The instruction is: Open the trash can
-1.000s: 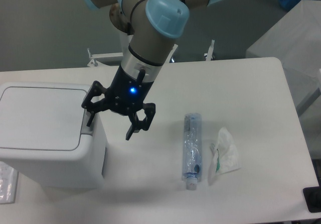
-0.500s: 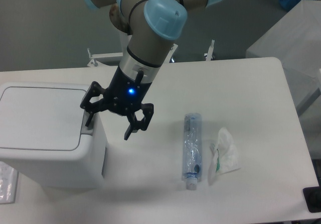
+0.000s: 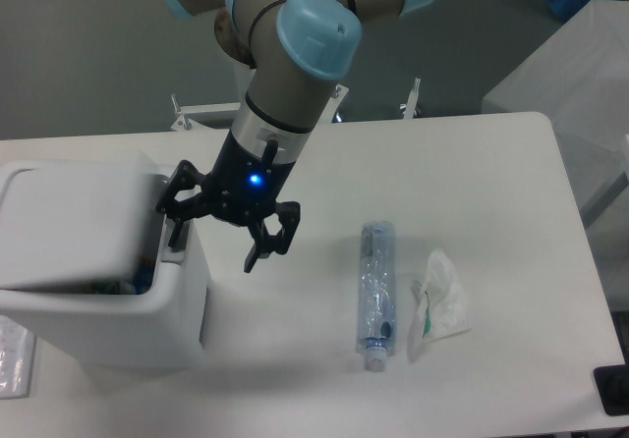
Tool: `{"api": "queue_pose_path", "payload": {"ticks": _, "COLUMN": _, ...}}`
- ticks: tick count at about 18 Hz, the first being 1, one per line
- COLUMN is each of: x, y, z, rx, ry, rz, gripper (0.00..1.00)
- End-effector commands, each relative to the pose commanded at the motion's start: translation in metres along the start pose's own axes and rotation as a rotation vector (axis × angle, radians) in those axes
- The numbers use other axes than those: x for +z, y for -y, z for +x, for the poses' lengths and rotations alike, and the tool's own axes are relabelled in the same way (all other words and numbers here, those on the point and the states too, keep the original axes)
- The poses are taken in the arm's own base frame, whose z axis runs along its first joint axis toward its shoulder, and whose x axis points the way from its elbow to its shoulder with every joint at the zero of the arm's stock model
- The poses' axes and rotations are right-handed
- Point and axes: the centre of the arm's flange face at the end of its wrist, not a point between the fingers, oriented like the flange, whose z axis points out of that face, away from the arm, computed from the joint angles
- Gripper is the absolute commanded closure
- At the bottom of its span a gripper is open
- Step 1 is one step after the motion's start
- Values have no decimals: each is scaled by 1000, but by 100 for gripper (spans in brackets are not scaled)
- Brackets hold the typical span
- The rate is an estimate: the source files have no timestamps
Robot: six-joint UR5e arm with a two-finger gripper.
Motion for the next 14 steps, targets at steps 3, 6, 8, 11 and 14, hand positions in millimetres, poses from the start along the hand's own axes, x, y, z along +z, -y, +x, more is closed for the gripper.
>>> {"api": "queue_pose_path", "payload": {"ticks": 3, "x": -4, "y": 2, "z": 2, "rx": 3, "ry": 5, "rz": 13, "gripper": 0}}
{"api": "queue_pose_path", "payload": {"ticks": 6, "x": -11, "y": 7, "z": 4, "rx": 19, "ry": 12, "rz": 28, "gripper": 0}}
{"api": "queue_pose_path", "payload": {"ticks": 8, "x": -13, "y": 14, "z": 2, "rx": 31, "ry": 16, "rz": 36, "gripper": 0}}
{"api": "queue_pose_path", "payload": {"ticks": 11, "x": -29, "y": 31, "z": -11, "rx": 60, "ry": 52, "rz": 100, "gripper": 0}}
{"api": "queue_pose_path", "payload": {"ticks": 14, "x": -62, "y": 38, "z": -58, "rx": 80, "ry": 118, "rz": 162, "gripper": 0}}
